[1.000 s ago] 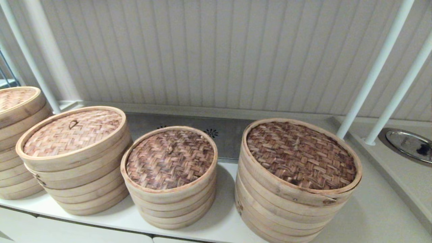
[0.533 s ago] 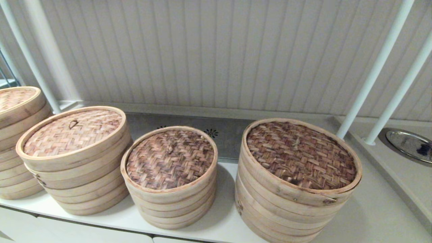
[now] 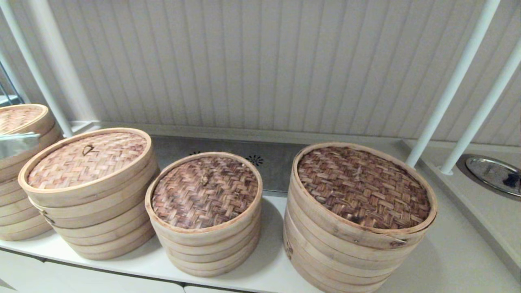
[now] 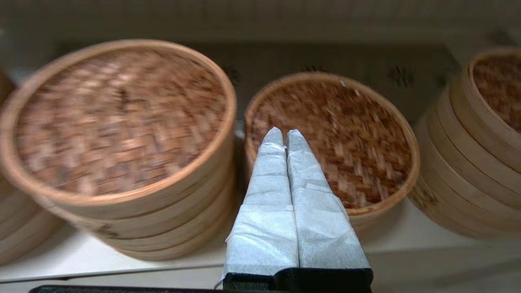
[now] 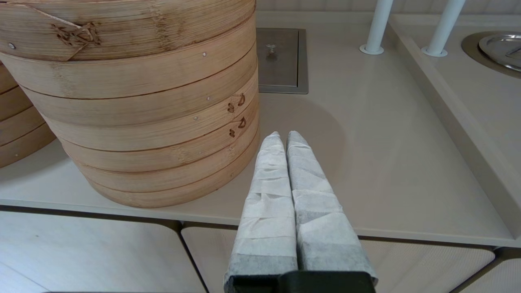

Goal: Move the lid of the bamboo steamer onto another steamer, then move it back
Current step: Pick up the steamer

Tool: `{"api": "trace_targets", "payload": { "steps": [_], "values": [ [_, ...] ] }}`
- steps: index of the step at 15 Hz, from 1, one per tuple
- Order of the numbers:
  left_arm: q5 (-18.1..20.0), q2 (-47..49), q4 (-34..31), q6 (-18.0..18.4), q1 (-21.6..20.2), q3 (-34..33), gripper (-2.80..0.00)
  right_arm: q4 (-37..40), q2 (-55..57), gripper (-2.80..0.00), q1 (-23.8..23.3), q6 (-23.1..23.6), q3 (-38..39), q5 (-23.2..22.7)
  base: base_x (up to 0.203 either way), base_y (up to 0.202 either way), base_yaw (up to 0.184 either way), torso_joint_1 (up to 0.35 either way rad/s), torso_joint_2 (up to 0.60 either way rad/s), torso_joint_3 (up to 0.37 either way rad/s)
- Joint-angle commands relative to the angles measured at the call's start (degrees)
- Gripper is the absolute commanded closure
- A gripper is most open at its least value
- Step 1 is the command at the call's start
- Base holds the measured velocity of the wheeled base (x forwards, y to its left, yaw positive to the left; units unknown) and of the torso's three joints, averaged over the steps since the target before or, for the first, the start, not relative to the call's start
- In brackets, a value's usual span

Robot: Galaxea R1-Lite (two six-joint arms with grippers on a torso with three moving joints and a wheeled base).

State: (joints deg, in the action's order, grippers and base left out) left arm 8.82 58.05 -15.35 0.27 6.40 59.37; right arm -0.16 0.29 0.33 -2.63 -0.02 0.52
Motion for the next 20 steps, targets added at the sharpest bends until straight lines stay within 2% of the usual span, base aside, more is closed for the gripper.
{"api": "trace_targets", "payload": {
  "steps": [1,3,4,5,7,9,10,12,15,19,20],
  "values": [
    [0.3,9.8,-3.4,-0.2,2.2,4.5,0.0,0.0,0.0,0.0,0.0,0.0,0.2,0.0,0.0,0.0,0.0,0.0,0.0,0.0],
    [0.5,14.7,-7.1,-2.4,6.6,7.6,0.0,0.0,0.0,0.0,0.0,0.0,0.2,0.0,0.0,0.0,0.0,0.0,0.0,0.0],
    [0.4,16.8,-8.1,-3.5,8.7,8.5,-1.84,0.0,0.0,0.0,0.0,0.0,0.2,0.0,0.0,0.0,0.0,0.0,0.0,0.0],
    [0.1,18.7,-8.4,-4.0,10.4,8.9,-2.8,0.0,0.0,0.0,0.0,0.0,0.2,0.0,0.0,0.0,0.0,0.0,0.0,0.0],
    [-0.5,22.0,-8.6,-5.7,13.4,10.1,-2.8,0.0,0.0,0.0,0.0,0.0,0.2,0.0,0.0,0.0,0.0,0.0,0.0,0.0],
    [-1.3,25.5,-8.6,-9.2,17.1,11.8,-2.8,0.0,0.0,0.0,0.0,0.0,0.2,0.0,0.0,0.0,0.0,0.0,0.0,0.0],
    [-2.7,27.3,-8.5,-10.1,18.7,12.3,-2.8,0.0,0.0,0.0,0.0,0.0,0.2,0.0,0.0,0.0,0.0,0.0,0.0,0.0],
    [-7.9,31.6,-7.4,-11.3,21.5,12.5,-2.8,0.0,0.0,0.0,0.0,0.0,0.2,0.0,0.0,0.0,0.0,0.0,0.0,0.0],
    [-17.4,38.3,-1.1,-13.1,23.6,11.7,-2.8,0.0,0.0,0.0,0.0,0.0,0.2,0.0,0.0,0.0,0.0,0.0,0.0,0.0],
    [-23.1,43.5,2.3,-13.2,24.1,12.9,-2.8,0.0,0.0,0.0,0.0,0.0,0.2,0.0,0.0,0.0,0.0,0.0,0.0,0.0],
    [-25.6,44.9,3.7,-13.1,24.7,12.8,-2.8,0.0,0.0,0.0,0.0,0.0,0.2,0.0,0.0,0.0,0.0,0.0,0.0,0.0]
  ]
}}
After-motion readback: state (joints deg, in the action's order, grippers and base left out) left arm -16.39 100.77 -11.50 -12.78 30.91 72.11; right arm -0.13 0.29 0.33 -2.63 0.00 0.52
